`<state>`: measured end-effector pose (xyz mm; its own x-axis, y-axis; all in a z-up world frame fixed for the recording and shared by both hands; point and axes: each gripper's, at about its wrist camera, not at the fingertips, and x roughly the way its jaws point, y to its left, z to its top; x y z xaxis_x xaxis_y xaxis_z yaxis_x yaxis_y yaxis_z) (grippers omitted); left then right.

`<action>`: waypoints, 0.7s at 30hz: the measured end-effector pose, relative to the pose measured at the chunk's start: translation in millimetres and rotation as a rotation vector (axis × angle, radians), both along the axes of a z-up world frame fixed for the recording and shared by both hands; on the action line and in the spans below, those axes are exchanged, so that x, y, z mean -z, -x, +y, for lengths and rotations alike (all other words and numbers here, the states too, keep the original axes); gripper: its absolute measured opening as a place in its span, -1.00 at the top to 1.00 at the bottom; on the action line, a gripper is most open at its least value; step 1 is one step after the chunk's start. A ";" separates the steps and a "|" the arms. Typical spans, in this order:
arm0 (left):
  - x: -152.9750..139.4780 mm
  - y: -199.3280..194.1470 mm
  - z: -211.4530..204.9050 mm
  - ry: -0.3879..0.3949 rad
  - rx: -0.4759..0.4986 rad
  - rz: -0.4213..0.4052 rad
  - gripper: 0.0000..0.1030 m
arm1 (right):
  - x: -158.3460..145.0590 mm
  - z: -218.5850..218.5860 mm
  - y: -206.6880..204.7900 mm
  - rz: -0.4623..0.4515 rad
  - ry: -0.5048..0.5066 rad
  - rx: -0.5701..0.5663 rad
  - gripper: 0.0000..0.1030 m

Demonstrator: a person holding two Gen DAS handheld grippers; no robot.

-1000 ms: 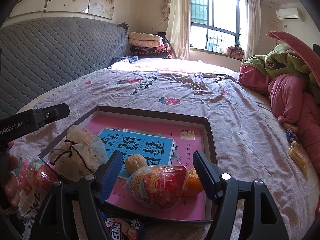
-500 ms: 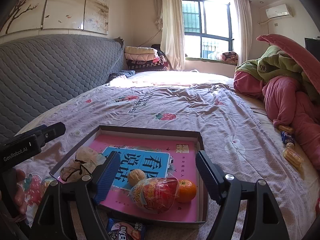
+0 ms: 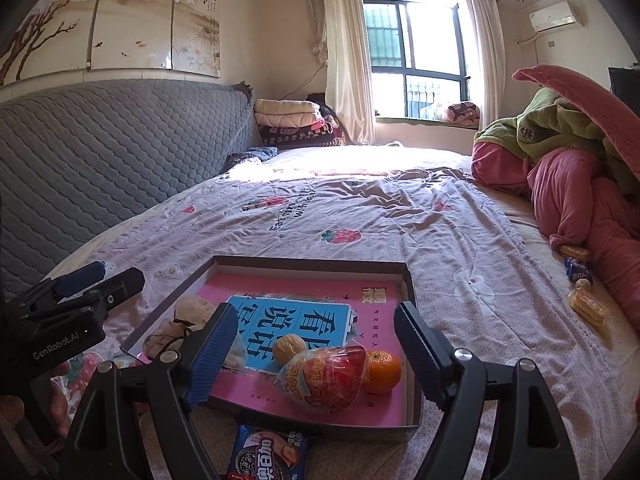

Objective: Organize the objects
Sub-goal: 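Withdraw both open grippers up from the tray, then move the left gripper to the wrapped chocolate egg while the right gripper moves to the blue cookie pack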

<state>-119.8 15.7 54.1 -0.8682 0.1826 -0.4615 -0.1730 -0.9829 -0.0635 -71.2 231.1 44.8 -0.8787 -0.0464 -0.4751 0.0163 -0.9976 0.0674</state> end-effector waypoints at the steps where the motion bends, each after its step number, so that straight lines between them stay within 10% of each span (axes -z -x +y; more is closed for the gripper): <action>1: 0.6 -2.2 -0.7 -0.003 0.006 -0.003 -0.46 | 0.7 0.5 -1.3 -0.001 0.000 0.001 -0.55; 21: 17.8 -15.3 -9.1 0.004 0.036 -0.117 -0.46 | 8.6 -6.0 -21.1 -0.051 0.001 -0.051 -0.64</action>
